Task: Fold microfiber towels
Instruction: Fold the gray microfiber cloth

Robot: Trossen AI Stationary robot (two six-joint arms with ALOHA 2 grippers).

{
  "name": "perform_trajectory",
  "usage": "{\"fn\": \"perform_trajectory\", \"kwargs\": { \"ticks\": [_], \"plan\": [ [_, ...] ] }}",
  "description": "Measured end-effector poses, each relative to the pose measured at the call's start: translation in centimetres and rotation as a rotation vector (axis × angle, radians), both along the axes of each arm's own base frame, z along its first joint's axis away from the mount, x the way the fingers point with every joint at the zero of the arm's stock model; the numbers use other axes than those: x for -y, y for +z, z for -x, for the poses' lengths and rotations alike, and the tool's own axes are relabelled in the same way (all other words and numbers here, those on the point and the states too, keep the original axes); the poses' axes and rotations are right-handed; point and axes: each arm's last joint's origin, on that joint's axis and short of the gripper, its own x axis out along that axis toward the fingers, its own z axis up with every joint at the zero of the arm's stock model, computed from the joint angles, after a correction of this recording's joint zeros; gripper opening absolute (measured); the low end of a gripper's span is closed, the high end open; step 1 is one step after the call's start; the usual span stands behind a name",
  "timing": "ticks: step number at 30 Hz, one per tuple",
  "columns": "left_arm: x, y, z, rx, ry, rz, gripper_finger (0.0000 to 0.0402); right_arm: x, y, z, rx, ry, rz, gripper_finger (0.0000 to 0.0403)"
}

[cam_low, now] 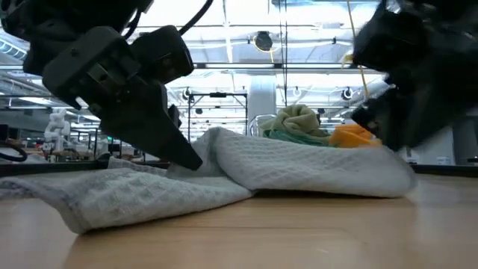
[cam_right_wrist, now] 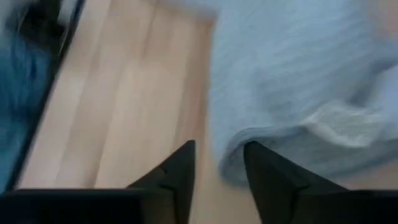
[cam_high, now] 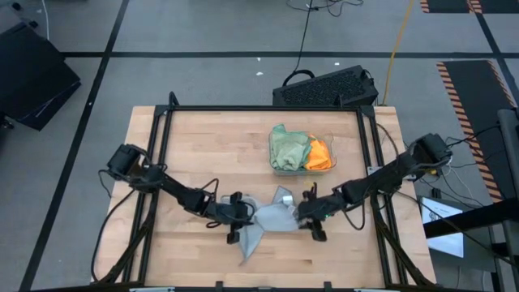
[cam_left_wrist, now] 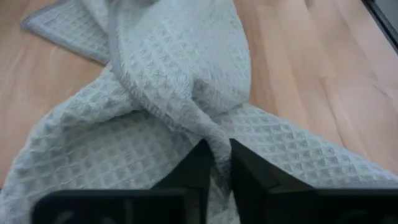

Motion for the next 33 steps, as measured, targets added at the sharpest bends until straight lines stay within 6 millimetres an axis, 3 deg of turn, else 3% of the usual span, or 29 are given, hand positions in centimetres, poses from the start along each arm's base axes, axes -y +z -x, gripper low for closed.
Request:
{"fn": "perform_trajectory", "kwargs": {
  "ticks": [4,7,13,33],
  "plan": [
    [0.3,0.2,0.0,0.03,-0.017,-0.01,0.0009,1.8,1.8,-0.3,0.081,-0.216,0.006,0.0166],
    [0.7,0.6,-0.2,0.081,-0.037,-0.012,0.0012,2.4,2.2,-0.6,0.13,-0.244,0.06,0.0177],
    [0.9,0.9,-0.3,0.114,-0.064,-0.031,0.0013,3.5,1.3,-1.7,0.151,-0.282,0.09,0.018],
    [1.5,1.8,-0.7,0.202,-0.142,-0.06,0.0015,3.2,-2.1,-3.3,0.168,-0.238,0.204,0.0174]
  ]
}}
